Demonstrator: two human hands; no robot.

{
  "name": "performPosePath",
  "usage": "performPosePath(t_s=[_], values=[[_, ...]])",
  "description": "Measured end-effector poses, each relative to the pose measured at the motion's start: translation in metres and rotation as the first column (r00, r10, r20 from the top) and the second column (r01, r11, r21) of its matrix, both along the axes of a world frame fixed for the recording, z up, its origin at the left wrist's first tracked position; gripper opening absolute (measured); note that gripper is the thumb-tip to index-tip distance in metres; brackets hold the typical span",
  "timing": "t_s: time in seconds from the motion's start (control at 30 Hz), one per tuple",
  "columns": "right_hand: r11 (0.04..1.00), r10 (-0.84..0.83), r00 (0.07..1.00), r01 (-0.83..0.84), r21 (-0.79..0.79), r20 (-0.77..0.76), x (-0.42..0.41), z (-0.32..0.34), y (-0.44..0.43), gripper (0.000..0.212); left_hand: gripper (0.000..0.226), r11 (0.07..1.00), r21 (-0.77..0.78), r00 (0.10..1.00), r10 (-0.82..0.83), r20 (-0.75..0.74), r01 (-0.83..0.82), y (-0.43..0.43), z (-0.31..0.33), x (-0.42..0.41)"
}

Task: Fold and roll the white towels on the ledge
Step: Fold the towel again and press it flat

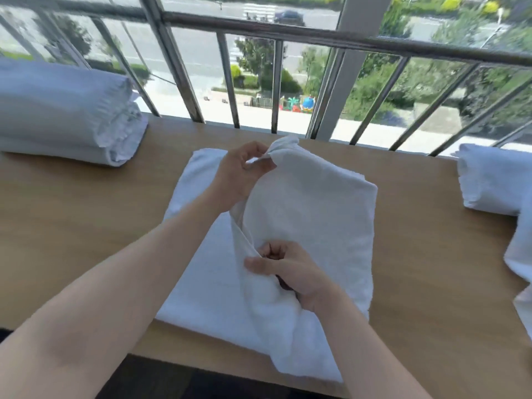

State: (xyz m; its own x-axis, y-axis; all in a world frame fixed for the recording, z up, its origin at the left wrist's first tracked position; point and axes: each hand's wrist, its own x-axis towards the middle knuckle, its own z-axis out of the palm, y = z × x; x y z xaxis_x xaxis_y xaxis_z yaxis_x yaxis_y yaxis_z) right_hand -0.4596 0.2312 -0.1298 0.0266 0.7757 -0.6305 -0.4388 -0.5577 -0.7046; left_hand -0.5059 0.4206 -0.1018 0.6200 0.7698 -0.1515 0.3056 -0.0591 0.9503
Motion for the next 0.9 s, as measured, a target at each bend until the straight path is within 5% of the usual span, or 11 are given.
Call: performPosePath(t_s=[0.27,0.4,0.53,0.67,0.77,0.9], values=[[0.996,0.075,0.995,-0.072,-0.053,0.064,-0.086,0.001,0.114,0.032,0.009,1.000,-0.006,0.996,0.023,0.086,-0.023,0.108,-0.014,-0.077],[0.988,0.052,0.964,-0.012,-0.152,0.260,-0.120,-0.020,0.148,0.025,0.012,1.000,-0.010,1.000,-0.004,-0.013,0.004,0.139,-0.053,-0.093],[0.967,0.054,0.879,0.073,-0.245,0.475,-0.148,-0.042,0.163,0.022,0.005,0.996,-0.086,1.000,0.011,-0.016,-0.013,0.153,-0.090,-0.105],[0.959,0.209,0.702,-0.010,-0.284,0.681,-0.167,-0.043,0.173,0.019,0.014,0.980,-0.181,0.996,0.072,-0.054,-0.080,0.156,-0.108,-0.113],[0.962,0.191,0.786,-0.030,-0.272,0.588,-0.169,-0.037,0.174,0.023,0.037,0.971,-0.224,0.994,0.066,-0.085,-0.083,0.149,-0.108,-0.124],[0.986,0.007,0.960,0.040,-0.160,0.282,-0.157,-0.038,0.159,0.017,0.063,0.981,-0.191,0.976,-0.047,-0.214,0.006,0.119,-0.099,-0.158]])
